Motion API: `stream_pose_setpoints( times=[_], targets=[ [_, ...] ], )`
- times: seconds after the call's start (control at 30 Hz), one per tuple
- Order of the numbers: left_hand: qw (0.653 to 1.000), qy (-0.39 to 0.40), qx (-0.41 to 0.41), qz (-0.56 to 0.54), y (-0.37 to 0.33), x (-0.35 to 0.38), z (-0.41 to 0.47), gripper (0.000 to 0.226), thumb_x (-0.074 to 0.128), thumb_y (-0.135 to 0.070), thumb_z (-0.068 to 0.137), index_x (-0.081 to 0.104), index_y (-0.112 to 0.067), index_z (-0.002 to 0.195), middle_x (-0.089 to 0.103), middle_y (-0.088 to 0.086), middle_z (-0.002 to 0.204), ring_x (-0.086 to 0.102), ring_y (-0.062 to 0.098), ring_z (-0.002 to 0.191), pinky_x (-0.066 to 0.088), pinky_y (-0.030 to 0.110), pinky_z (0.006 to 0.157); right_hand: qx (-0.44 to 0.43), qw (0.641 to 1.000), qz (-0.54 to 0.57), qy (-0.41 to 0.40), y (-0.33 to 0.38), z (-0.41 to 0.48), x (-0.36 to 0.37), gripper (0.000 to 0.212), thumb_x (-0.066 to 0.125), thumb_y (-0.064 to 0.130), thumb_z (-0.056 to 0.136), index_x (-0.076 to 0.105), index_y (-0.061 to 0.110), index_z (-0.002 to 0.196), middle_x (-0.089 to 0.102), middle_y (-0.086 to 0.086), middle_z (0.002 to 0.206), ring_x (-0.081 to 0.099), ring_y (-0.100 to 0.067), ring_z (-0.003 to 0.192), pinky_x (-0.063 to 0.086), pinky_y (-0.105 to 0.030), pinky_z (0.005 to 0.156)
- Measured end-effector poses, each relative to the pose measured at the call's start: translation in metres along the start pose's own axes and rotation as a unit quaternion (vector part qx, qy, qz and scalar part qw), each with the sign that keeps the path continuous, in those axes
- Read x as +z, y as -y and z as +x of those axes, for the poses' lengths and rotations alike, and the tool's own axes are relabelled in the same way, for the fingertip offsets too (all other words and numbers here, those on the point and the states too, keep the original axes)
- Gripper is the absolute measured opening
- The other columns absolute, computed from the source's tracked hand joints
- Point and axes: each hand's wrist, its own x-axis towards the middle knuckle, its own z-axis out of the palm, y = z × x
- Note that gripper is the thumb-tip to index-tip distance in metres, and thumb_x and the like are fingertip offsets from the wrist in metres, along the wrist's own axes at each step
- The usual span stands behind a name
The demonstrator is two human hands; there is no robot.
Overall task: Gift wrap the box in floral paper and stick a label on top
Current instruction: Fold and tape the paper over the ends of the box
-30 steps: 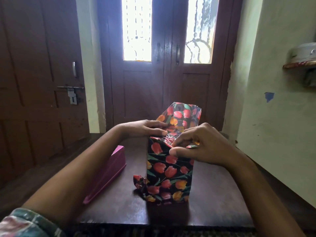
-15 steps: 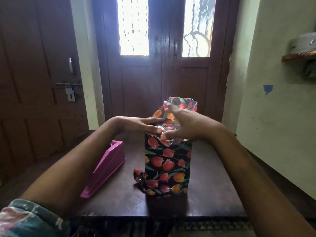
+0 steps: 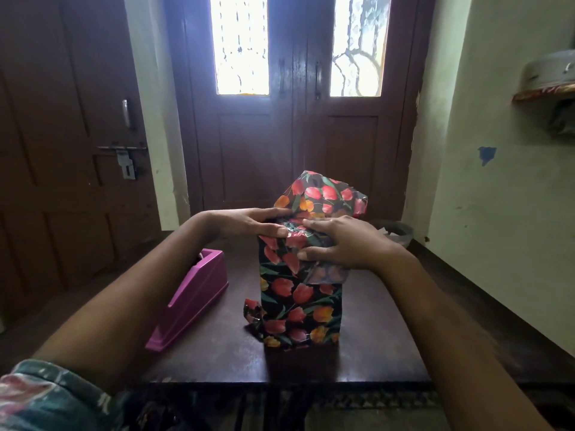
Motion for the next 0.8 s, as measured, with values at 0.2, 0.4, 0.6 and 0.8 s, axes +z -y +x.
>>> stream_pose_setpoints(
  times=[0.2,0.4,0.6,0.8],
  targets=[
    [0.957,-0.239,0.095,-0.133,0.024,0.008,-0.019,0.066,0.058,-0.071,0.069,0.058,-0.032,0.121,0.063,-0.014,0.119,0.059,0.003,0.111,0.048,0.020,0.088,0.008,1.000,0.005,-0.025,-0.001,-0.002,0.005,0.070,0.052,0.060,0.084,0.032,0.029,0.144,0.039,0.005,0.147,0.037,-0.018,0.133,0.039,-0.036,0.100],
    [0.942,-0.285,-0.178,0.010,0.049,-0.008,-0.065,0.025,0.064,-0.034,0.085,0.070,-0.013,0.099,0.064,0.000,0.086,0.056,0.018,0.087,0.042,0.025,0.060,0.023,0.999,0.011,-0.026,0.002,-0.003,0.002,0.069,0.055,0.059,0.082,0.036,0.030,0.142,0.044,-0.001,0.144,0.042,-0.022,0.129,0.042,-0.035,0.097],
    [0.877,-0.269,-0.394,0.054,0.086,-0.018,-0.115,0.031,0.060,-0.027,0.090,0.066,0.003,0.097,0.059,0.015,0.074,0.054,0.026,0.066,0.043,0.032,0.059,0.038,0.999,0.026,-0.027,0.003,-0.002,0.002,0.068,0.058,0.058,0.081,0.040,0.030,0.140,0.047,-0.004,0.141,0.046,-0.025,0.126,0.043,-0.035,0.094],
    [0.851,-0.239,-0.457,-0.099,0.093,0.006,-0.124,0.033,0.041,-0.029,0.099,0.052,0.001,0.109,0.047,0.014,0.085,0.047,0.023,0.068,0.046,0.026,0.038,0.048,0.998,0.041,-0.022,0.006,-0.002,0.003,0.068,0.060,0.057,0.080,0.041,0.030,0.140,0.047,-0.004,0.141,0.046,-0.025,0.126,0.042,-0.035,0.094]
  ],
)
